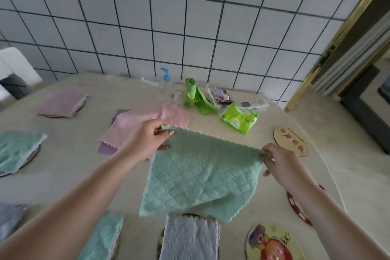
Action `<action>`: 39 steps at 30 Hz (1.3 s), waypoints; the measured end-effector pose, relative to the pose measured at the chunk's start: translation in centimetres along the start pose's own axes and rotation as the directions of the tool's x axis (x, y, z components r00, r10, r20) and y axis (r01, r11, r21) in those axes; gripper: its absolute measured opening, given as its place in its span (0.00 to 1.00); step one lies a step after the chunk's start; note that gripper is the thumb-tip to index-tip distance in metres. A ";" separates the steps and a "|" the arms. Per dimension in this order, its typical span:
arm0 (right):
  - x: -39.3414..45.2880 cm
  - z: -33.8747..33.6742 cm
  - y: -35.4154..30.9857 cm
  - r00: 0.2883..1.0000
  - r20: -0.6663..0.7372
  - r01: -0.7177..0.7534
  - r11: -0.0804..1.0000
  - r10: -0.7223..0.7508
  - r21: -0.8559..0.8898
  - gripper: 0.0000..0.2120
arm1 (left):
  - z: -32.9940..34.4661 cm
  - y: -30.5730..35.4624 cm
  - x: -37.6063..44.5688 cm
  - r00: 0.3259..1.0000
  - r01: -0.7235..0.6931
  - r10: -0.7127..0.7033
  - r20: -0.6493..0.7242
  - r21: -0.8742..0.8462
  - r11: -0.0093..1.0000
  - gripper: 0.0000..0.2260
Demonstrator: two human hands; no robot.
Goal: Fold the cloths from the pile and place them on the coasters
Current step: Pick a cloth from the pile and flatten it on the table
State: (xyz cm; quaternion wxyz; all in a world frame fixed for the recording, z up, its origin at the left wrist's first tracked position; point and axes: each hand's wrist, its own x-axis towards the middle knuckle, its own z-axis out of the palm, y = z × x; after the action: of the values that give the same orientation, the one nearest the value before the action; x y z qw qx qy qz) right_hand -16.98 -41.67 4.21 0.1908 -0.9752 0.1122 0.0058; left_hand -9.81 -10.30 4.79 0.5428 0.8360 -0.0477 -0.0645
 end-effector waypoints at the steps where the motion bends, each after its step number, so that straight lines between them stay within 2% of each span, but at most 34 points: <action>1: 0.7 -0.5 0.6 1.000 -0.016 -0.006 0.999 0.007 0.052 0.05 | 0.8 0.8 0.3 1.000 -0.016 0.016 -0.025 -0.014 1.000 0.04; 5: 3.0 -5.1 2.4 0.976 -0.204 0.111 0.982 -0.079 0.155 0.03 | 2.5 5.0 1.8 0.975 -0.158 0.166 -0.147 0.068 0.985 0.06; 7: 3.6 -7.6 3.5 0.948 -0.297 0.184 0.957 -0.113 0.223 0.06 | 3.1 7.0 1.9 0.942 -0.241 0.264 -0.207 0.131 0.962 0.04; 9: 3.8 -9.4 4.8 0.928 -0.347 0.246 0.920 -0.133 0.305 0.05 | 4.2 8.2 1.5 0.906 -0.307 0.328 -0.269 0.117 0.944 0.06; 13: 3.1 -10.3 7.7 0.903 -0.392 0.318 0.887 -0.176 0.334 0.07 | 7.3 7.8 -0.1 0.904 -0.295 0.293 -0.311 0.041 0.955 0.12; 15: 2.7 -9.2 9.7 0.913 -0.362 0.310 0.896 -0.188 0.317 0.10 | 9.2 5.6 -0.8 0.930 -0.253 0.235 -0.283 -0.027 0.967 0.14; 18: 1.9 -6.1 12.8 0.936 -0.283 0.284 0.924 -0.210 0.255 0.11 | 12.2 1.2 -2.2 0.973 -0.122 0.112 -0.203 -0.035 0.992 0.13; 21: 0.8 -2.2 15.9 0.983 -0.110 0.169 0.955 -0.146 0.245 0.08 | 15.0 -3.2 -3.7 0.995 0.010 -0.007 -0.098 0.033 0.999 0.10; 24: -0.7 1.2 18.4 0.993 0.053 0.091 0.976 -0.104 0.200 0.09 | 17.1 -6.4 -4.7 0.993 0.102 -0.099 -0.059 0.058 0.993 0.10; 29: -1.4 4.1 20.2 0.978 0.201 0.016 0.981 -0.056 0.195 0.04 | 19.1 -8.9 -5.5 0.976 0.217 -0.214 -0.038 0.090 0.972 0.06; 33: -0.3 5.2 20.5 0.965 0.264 -0.049 0.974 -0.011 0.221 0.05 | 19.3 -10.1 -4.7 0.968 0.250 -0.246 -0.044 0.160 0.955 0.09; 39: 3.3 6.4 20.4 0.969 0.247 -0.086 0.967 0.025 0.241 0.06 | 19.6 -11.3 -1.0 0.961 0.277 -0.269 -0.067 0.217 0.936 0.06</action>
State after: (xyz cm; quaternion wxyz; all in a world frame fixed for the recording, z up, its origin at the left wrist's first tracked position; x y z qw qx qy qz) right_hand -18.04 -58.43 -9.43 0.3241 -0.9318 0.1155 0.1157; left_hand -13.81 -23.21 -13.37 0.4316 0.8914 0.0718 -0.1181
